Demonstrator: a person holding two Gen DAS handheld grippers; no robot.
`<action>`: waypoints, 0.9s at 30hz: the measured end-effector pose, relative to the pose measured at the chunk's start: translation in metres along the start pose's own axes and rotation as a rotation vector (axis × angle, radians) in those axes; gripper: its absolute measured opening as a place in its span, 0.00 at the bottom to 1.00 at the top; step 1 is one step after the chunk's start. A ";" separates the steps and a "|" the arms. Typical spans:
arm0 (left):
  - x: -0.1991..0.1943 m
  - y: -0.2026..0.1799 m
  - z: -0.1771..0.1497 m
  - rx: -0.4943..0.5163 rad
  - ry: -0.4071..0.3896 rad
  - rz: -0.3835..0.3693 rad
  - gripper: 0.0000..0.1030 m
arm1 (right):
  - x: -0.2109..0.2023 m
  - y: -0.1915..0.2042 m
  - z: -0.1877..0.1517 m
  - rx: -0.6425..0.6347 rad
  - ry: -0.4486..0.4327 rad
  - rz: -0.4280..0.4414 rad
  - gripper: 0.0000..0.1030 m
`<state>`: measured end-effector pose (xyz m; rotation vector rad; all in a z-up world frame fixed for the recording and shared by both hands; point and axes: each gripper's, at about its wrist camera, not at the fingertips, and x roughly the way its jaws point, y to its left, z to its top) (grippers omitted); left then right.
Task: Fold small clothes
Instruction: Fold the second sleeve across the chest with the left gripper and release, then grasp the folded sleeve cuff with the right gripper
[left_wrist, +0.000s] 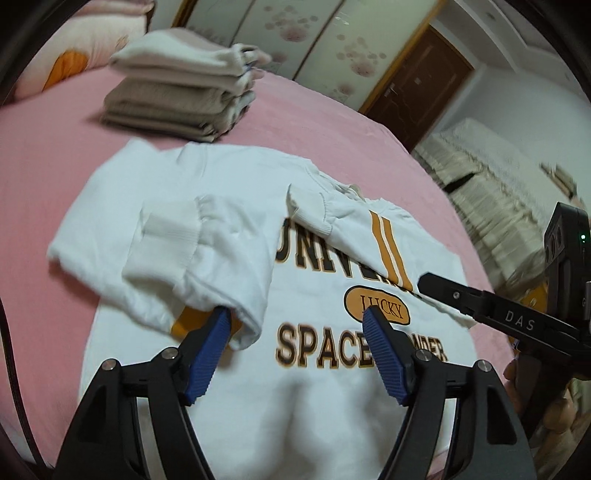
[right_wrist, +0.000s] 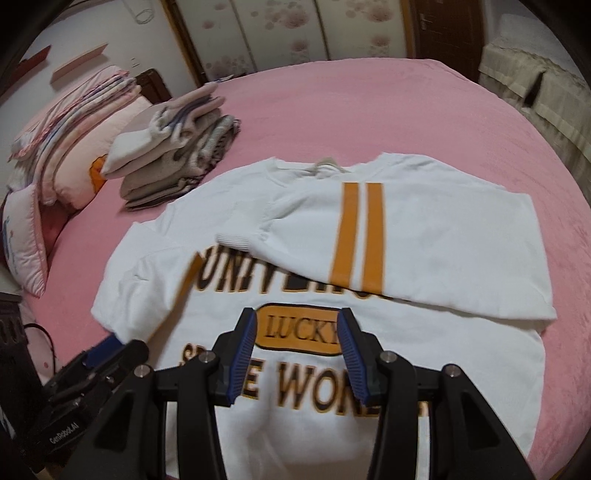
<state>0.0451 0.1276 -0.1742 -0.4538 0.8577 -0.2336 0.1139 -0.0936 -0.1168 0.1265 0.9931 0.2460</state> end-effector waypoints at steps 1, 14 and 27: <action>-0.002 0.004 -0.002 -0.021 -0.002 -0.004 0.70 | 0.000 0.008 0.002 -0.030 -0.004 0.011 0.44; -0.062 0.068 -0.014 -0.142 -0.100 0.178 0.70 | 0.017 0.146 0.022 -0.441 -0.009 0.160 0.44; -0.072 0.115 -0.023 -0.185 -0.058 0.294 0.70 | 0.083 0.212 -0.019 -0.824 0.109 0.061 0.44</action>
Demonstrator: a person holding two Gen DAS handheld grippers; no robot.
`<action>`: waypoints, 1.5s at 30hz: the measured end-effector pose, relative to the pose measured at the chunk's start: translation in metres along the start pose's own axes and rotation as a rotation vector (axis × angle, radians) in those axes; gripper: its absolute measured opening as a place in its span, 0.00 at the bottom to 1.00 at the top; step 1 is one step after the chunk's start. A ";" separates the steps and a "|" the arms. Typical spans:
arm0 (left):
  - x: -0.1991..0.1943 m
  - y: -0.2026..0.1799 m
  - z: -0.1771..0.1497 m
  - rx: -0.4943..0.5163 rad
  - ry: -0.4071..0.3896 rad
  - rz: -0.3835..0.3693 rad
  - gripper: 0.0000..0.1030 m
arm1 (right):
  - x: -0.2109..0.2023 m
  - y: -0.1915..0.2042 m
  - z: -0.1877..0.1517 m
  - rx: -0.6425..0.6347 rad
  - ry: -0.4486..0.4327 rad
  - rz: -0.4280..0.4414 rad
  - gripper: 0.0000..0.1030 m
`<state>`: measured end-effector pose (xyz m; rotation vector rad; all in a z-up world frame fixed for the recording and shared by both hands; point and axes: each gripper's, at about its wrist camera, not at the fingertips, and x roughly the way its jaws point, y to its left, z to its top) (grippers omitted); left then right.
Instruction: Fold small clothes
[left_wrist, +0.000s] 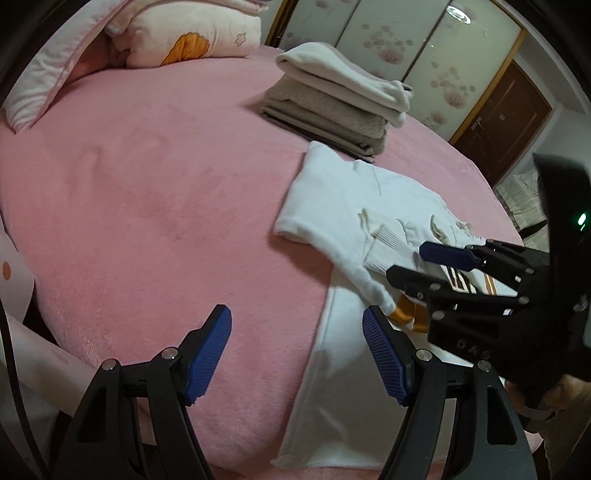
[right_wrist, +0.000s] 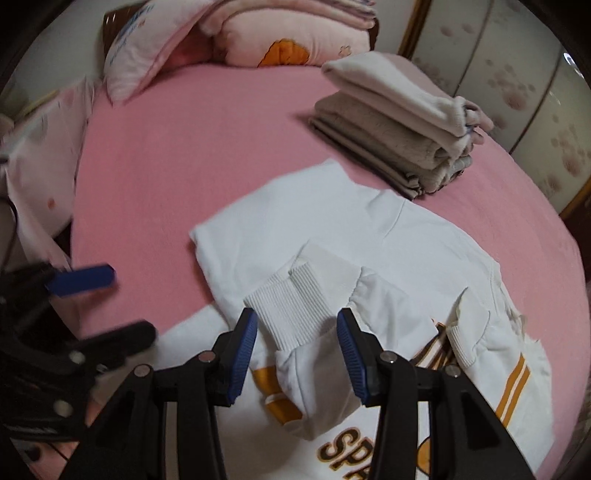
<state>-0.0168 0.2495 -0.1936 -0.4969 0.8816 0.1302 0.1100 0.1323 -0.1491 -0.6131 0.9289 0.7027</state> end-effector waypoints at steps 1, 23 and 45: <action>0.001 0.003 0.000 -0.009 0.004 -0.001 0.70 | 0.003 0.002 -0.001 -0.013 0.011 -0.006 0.44; 0.033 -0.008 0.020 -0.040 0.053 -0.041 0.70 | -0.093 -0.083 0.032 0.261 -0.271 -0.088 0.06; 0.108 -0.058 0.061 -0.094 0.058 0.098 0.60 | -0.164 -0.212 0.017 0.572 -0.570 -0.210 0.06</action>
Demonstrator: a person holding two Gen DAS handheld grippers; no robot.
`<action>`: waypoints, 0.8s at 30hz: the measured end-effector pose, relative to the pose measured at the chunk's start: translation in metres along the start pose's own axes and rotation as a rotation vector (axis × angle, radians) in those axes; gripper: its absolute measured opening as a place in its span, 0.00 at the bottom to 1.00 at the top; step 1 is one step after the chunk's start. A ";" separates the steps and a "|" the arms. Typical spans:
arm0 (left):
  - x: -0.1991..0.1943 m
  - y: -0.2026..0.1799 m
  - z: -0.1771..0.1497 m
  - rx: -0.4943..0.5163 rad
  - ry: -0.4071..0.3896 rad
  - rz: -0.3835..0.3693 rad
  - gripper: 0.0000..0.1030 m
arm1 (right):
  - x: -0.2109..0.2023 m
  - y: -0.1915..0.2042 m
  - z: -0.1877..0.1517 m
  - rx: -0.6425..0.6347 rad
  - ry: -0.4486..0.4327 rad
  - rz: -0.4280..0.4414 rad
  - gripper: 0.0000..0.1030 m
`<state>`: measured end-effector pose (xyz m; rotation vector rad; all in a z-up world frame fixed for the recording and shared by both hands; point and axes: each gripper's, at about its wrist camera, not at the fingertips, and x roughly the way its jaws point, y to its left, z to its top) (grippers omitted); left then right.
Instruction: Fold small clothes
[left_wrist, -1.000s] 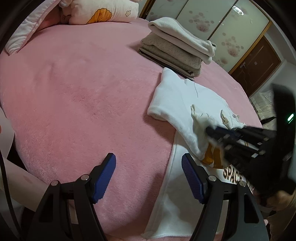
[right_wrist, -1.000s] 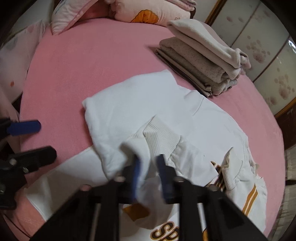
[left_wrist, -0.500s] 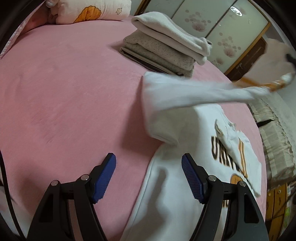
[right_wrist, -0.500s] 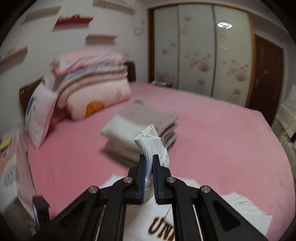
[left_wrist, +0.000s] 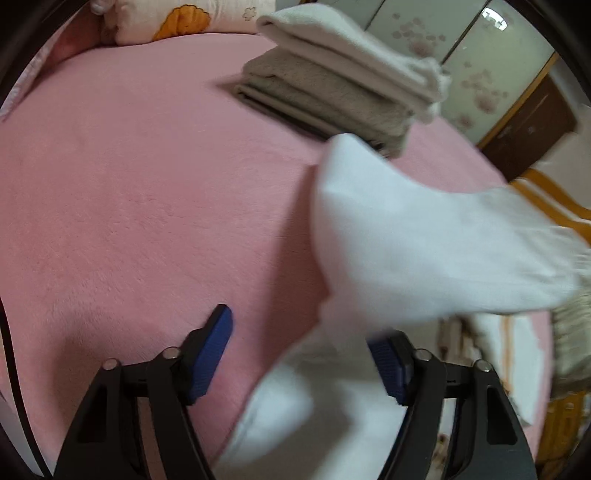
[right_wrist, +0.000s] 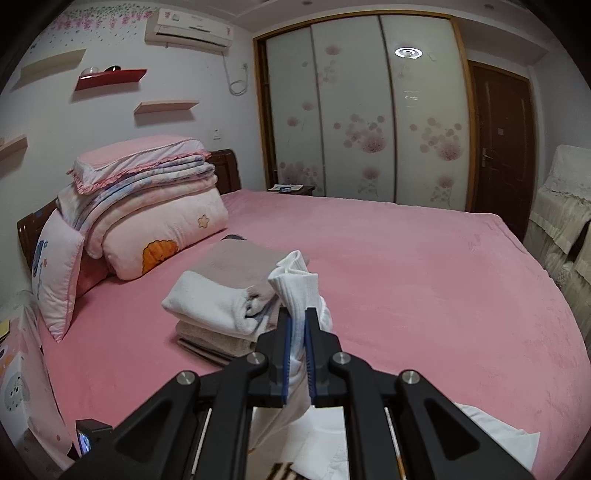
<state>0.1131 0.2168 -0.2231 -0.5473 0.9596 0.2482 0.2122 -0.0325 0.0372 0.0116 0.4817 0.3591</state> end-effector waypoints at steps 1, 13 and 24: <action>0.003 -0.001 0.001 0.000 -0.007 0.025 0.55 | -0.004 -0.011 -0.006 0.019 -0.010 -0.022 0.06; 0.006 0.006 0.001 -0.078 -0.030 0.058 0.50 | 0.026 -0.185 -0.205 0.491 0.399 -0.220 0.08; -0.007 0.007 -0.006 -0.022 -0.011 0.046 0.51 | 0.009 -0.232 -0.225 0.790 0.439 -0.064 0.32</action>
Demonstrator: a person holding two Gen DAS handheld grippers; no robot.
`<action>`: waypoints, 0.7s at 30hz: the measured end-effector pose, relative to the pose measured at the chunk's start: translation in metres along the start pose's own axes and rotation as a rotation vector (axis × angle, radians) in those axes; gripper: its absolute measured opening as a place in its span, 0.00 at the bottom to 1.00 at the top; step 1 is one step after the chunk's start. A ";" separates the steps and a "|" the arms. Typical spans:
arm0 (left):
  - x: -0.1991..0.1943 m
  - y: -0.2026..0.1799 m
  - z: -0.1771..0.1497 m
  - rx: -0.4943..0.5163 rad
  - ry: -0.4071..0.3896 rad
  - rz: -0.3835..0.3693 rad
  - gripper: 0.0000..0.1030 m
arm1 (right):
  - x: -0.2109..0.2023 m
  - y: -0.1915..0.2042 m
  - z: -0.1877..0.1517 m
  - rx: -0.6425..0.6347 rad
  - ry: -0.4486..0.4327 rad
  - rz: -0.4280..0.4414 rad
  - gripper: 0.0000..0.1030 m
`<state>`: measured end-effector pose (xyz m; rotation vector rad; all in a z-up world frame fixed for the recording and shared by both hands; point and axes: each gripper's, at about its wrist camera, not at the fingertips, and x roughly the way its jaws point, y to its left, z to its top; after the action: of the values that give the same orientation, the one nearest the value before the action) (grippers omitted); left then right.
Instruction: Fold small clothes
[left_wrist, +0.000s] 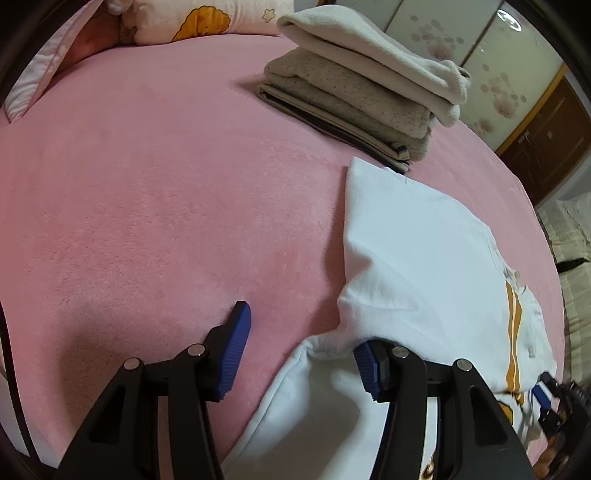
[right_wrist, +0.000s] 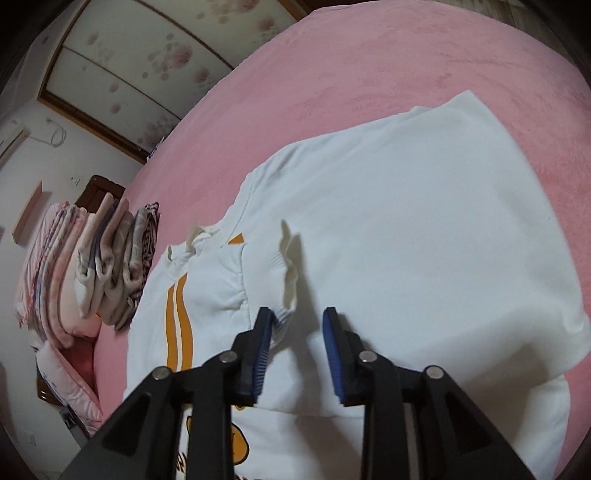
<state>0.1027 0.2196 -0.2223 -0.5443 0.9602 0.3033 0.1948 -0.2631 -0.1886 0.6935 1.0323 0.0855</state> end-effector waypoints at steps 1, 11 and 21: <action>-0.002 0.000 -0.001 0.004 -0.001 0.001 0.51 | 0.002 0.002 0.002 -0.008 0.006 -0.002 0.32; -0.009 -0.011 -0.005 0.050 0.005 -0.011 0.12 | 0.012 0.046 -0.004 -0.250 -0.027 -0.091 0.07; -0.022 0.010 -0.007 0.083 0.101 -0.069 0.57 | 0.005 0.049 -0.014 -0.357 0.011 -0.199 0.21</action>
<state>0.0815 0.2235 -0.2100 -0.5191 1.0445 0.1741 0.1980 -0.2163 -0.1693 0.2649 1.0580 0.0977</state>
